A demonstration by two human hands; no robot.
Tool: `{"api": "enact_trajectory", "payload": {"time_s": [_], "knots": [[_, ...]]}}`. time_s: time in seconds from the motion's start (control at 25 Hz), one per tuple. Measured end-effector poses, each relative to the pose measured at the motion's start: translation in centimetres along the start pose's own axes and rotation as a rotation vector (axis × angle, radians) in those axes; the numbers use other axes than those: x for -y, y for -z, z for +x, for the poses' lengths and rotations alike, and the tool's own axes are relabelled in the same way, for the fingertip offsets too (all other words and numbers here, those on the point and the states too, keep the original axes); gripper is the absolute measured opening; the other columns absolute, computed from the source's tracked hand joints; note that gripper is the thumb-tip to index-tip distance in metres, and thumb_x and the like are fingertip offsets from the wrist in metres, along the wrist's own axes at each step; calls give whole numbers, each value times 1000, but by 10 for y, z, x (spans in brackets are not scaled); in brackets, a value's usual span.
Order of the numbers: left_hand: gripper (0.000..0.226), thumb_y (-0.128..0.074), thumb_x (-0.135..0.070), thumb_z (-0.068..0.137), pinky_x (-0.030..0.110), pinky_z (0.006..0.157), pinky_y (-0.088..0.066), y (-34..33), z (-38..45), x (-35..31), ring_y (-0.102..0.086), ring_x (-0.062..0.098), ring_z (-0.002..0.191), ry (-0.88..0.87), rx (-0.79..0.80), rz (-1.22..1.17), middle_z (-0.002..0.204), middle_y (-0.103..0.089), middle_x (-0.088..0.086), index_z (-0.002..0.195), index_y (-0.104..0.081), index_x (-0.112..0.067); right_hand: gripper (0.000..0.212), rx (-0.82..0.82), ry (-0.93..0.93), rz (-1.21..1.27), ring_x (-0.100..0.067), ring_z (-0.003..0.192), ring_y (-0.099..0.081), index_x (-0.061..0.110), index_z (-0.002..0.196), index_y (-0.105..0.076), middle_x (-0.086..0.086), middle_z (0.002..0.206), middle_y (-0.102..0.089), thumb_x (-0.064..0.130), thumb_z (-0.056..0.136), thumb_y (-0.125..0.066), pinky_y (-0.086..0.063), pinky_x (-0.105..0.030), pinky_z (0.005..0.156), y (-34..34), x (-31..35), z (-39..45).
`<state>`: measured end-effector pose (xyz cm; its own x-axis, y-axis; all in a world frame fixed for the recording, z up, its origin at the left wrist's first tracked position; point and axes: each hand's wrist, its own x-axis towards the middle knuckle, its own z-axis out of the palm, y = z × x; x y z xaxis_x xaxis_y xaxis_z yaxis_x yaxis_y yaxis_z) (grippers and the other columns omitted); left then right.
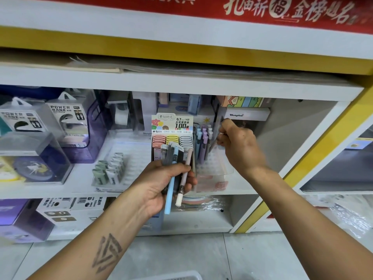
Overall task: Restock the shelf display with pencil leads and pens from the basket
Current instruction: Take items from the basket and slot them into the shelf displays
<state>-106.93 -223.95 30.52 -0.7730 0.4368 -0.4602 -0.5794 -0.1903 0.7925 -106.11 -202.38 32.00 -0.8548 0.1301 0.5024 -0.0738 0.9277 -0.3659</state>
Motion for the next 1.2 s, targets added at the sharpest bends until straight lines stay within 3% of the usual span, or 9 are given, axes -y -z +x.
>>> {"api": "enact_trajectory", "payload": {"time_s": [0.2, 0.36, 0.48, 0.6, 0.68, 0.8, 1.0, 1.12, 1.2], "knots": [[7, -71, 2, 81, 27, 50, -54, 1, -1, 0, -72, 29, 65, 9, 14, 3, 79, -71, 25, 79, -76, 6, 29, 24, 19, -64, -34, 71, -61, 3, 96, -68, -16, 79, -65, -16, 86, -49, -54, -44, 60, -6, -9, 9], [19, -72, 1, 80, 27, 51, -54, -1, -3, -1, -72, 28, 66, 1, 42, 4, 91, -72, 27, 97, -72, 10, 45, 69, 4, -110, -33, 85, -62, 6, 123, -66, -16, 94, -65, -12, 87, -47, -51, -34, 70, -5, -4, 7], [24, -74, 0, 78, 27, 51, -55, -3, -3, -1, -73, 27, 67, -10, 54, 7, 94, -73, 27, 100, -71, 9, 21, 35, -172, 118, -25, 76, -67, 12, 107, -70, -8, 89, -73, 6, 94, -54, -55, -36, 69, 5, 10, 4], [16, -75, -1, 78, 28, 51, -55, -5, -2, -1, -74, 27, 68, -23, 64, 29, 92, -73, 26, 93, -74, 6, 8, 338, -355, 573, -17, 57, -65, 16, 94, -72, -6, 77, -75, 23, 94, -68, -46, -29, 50, 18, 28, -3], [8, -76, -3, 78, 28, 53, -56, -8, -2, 0, -74, 27, 69, -24, 79, 46, 90, -73, 25, 85, -78, 1, 13, 466, -421, 737, -20, 58, -65, 9, 99, -71, -14, 80, -75, 19, 92, -71, -44, -26, 48, 23, 35, -10], [9, -78, -8, 76, 29, 56, -57, -11, -3, 2, -75, 29, 74, -32, 101, 64, 90, -74, 24, 83, -79, -3, 14, 386, -535, 902, -25, 64, -68, -1, 106, -69, -25, 86, -73, 1, 92, -65, -50, -27, 55, 29, 33, -11], [14, -72, 0, 81, 39, 65, -61, -15, 1, 4, -74, 37, 87, -88, 23, -103, 94, -73, 27, 93, -73, 7, 13, 350, -385, 720, -23, 59, -66, 1, 93, -63, -17, 76, -74, 10, 90, -71, -47, -29, 49, 34, 33, -14], [8, -70, -3, 84, 44, 74, -62, -17, 6, -1, -74, 32, 86, -202, -68, -180, 92, -75, 22, 79, -77, -1, 33, 613, -386, 705, -24, 62, -70, 0, 93, -66, -12, 77, -76, 29, 85, -79, -44, -25, 47, 32, 39, -19], [16, -71, -7, 84, 40, 68, -62, -16, 5, -3, -75, 28, 87, -217, -73, -198, 93, -76, 18, 70, -79, -6, 34, 778, -361, 650, -21, 66, -73, 4, 96, -70, -8, 79, -77, 33, 82, -81, -45, -21, 47, 27, 46, -24]]}}
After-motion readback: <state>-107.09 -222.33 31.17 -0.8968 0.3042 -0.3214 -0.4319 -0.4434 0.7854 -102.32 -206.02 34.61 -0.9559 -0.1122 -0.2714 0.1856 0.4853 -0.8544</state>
